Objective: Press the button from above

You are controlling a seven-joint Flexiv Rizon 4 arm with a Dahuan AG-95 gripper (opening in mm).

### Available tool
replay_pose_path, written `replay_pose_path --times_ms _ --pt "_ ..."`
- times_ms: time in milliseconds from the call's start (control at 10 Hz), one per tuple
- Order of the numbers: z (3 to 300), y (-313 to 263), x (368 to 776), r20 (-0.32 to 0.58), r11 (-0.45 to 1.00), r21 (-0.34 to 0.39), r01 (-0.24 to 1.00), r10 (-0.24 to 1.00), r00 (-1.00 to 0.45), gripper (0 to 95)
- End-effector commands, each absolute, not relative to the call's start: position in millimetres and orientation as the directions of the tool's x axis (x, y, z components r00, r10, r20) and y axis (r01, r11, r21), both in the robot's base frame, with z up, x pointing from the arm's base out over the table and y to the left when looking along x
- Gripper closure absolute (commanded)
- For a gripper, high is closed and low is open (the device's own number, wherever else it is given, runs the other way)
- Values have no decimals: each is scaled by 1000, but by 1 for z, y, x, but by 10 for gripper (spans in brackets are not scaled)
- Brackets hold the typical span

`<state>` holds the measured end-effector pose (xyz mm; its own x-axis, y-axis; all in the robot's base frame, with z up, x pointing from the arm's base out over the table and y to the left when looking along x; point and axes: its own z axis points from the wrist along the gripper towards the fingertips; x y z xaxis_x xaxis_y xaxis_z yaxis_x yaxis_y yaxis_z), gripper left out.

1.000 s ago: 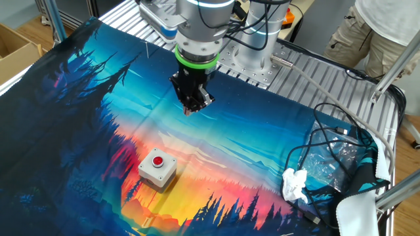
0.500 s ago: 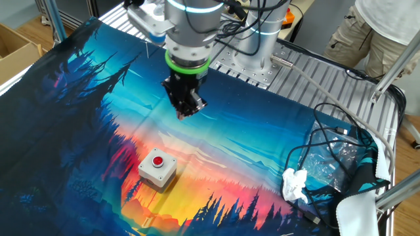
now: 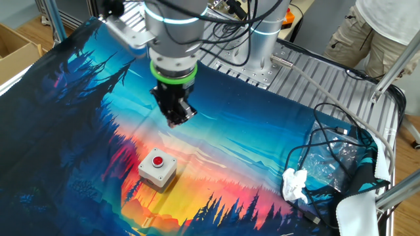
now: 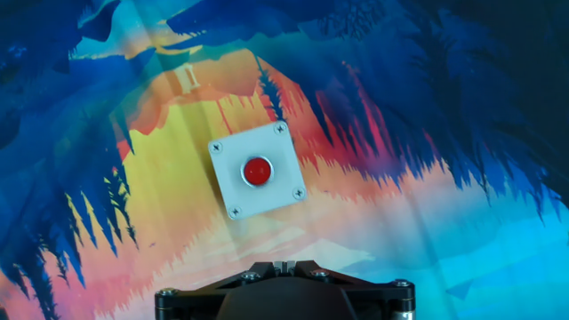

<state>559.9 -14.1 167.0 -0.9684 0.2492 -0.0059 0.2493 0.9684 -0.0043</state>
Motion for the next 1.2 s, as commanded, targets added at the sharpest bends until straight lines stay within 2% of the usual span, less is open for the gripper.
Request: replay_pose_path --times_ms 100,1200 --pt "166 -15 567 -3 968 2 250 250 -968 950" --pt "159 -5 604 31 963 16 268 268 -963 950"
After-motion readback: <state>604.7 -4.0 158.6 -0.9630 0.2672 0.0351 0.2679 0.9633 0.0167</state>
